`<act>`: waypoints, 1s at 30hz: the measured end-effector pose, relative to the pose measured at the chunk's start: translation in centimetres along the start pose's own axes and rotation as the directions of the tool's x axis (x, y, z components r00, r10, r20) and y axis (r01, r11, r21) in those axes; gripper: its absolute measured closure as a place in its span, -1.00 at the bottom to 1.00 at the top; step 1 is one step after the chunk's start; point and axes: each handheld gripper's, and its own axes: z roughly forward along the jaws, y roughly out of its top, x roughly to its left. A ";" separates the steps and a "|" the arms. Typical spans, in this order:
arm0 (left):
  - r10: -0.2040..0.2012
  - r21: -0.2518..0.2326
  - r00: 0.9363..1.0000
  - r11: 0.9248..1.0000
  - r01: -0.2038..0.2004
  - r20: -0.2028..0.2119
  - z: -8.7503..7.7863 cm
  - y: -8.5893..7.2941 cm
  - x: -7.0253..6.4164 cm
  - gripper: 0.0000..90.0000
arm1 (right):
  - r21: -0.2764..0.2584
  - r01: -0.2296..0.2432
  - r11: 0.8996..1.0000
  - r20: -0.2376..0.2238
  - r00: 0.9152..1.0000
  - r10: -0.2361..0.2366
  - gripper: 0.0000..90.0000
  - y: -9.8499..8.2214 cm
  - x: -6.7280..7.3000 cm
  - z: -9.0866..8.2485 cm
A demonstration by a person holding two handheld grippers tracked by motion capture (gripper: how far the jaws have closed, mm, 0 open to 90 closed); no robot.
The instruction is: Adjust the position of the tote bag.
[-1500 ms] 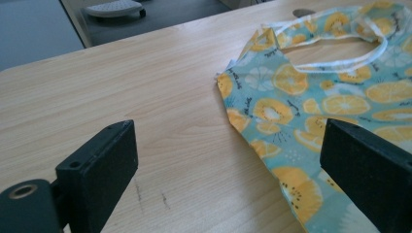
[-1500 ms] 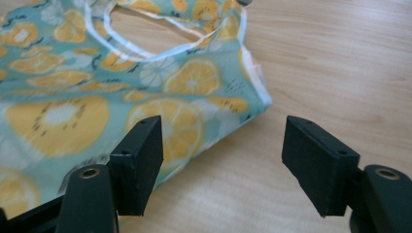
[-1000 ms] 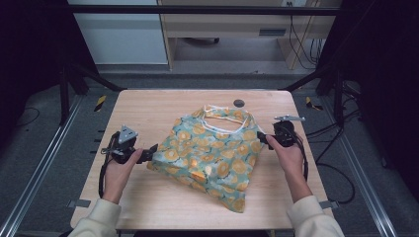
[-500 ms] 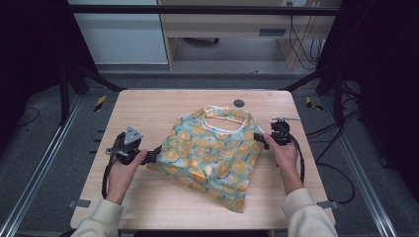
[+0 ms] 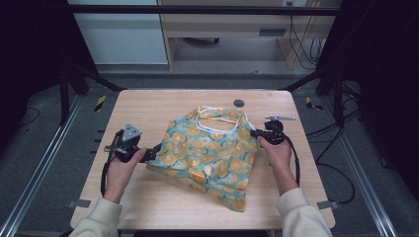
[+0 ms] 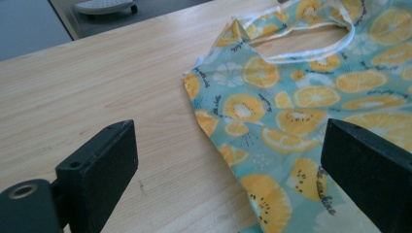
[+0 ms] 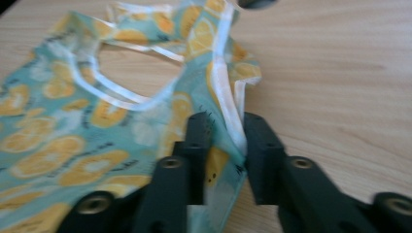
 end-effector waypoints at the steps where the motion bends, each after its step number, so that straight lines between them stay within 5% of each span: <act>1: -0.001 0.004 1.000 1.000 0.001 0.002 0.0 0.2 0.1 -0.86 | -0.011 0.015 1.000 -0.006 1.000 -0.015 0.83 0.1 0.4 -0.3; 7: -0.020 0.095 0.999 0.995 0.015 0.050 1.6 1.3 0.1 -0.84 | -0.058 0.130 0.990 -0.044 0.990 -0.132 0.89 1.0 2.7 -1.9; 12: -0.033 0.214 0.998 0.977 0.021 0.048 3.6 1.8 -0.9 -0.86 | -0.057 0.195 0.979 -0.031 0.980 -0.197 0.87 1.4 3.7 -2.6; 22: -0.109 0.346 0.990 0.935 0.071 0.094 5.9 1.4 -1.5 -0.89 | -0.057 0.203 0.977 -0.039 0.978 -0.206 0.83 1.0 3.7 -3.0; 24: -0.103 0.386 0.990 0.921 0.057 0.100 6.3 1.1 -1.7 -0.88 | -0.057 0.204 0.977 -0.042 0.978 -0.207 0.82 1.0 3.7 -3.1; 30: -0.112 0.417 0.989 0.907 0.064 0.092 6.5 0.5 -1.7 -0.86 | -0.056 0.212 0.976 -0.046 0.976 -0.215 0.82 0.9 3.6 -3.3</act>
